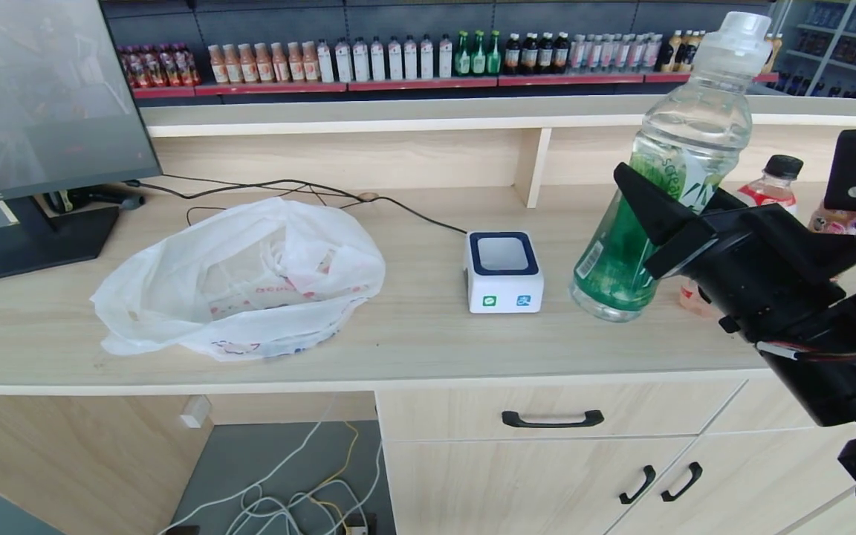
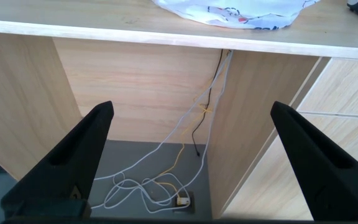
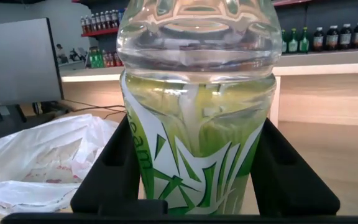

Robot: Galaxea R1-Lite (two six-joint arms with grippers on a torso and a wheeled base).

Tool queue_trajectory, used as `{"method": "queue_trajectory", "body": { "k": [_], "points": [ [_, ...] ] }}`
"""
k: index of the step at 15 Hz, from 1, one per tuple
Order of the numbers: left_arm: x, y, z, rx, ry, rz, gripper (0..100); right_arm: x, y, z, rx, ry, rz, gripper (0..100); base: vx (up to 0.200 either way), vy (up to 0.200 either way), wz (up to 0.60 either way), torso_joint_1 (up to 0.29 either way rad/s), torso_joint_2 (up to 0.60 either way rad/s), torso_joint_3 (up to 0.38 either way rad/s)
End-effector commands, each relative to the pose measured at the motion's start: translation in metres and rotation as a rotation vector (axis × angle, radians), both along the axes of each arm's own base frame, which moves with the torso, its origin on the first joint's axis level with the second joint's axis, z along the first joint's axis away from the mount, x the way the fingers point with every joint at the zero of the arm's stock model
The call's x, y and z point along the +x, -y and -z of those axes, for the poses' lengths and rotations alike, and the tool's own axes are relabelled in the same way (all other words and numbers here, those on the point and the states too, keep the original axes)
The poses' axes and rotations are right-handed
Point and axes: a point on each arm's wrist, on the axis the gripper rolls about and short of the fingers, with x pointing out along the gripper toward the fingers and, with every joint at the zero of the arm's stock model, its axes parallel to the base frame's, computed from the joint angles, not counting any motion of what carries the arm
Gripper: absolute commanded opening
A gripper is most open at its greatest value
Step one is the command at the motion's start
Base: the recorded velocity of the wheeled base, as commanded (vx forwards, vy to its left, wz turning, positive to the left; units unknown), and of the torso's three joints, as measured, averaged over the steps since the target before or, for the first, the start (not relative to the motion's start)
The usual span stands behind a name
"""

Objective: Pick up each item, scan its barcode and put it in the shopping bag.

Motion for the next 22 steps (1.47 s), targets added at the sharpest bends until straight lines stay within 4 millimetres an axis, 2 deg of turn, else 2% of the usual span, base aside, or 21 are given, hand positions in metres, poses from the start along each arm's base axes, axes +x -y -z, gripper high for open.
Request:
{"method": "queue_trajectory", "body": {
  "k": [1,4,16,22],
  "points": [
    [0.0,0.0,0.0,0.0,0.0,0.0,100,0.005,0.003,0.001,-0.002,-0.004,0.018,0,0.0,0.2,0.0,0.002,0.0,0.007],
    [0.0,0.0,0.0,0.0,0.0,0.0,100,0.004,0.003,0.004,-0.008,-0.016,0.018,0,0.0,0.2,0.0,0.009,0.01,0.001],
    [0.0,0.0,0.0,-0.006,0.0,-0.002,100,0.001,0.005,-0.008,0.017,0.025,0.017,0,0.0,0.2,0.0,0.002,0.0,0.002],
    [0.0,0.0,0.0,-0.005,0.0,-0.002,100,0.015,-0.012,-0.01,0.026,0.036,-0.014,0,0.0,0.2,0.0,0.002,0.0,0.001]
  ]
}}
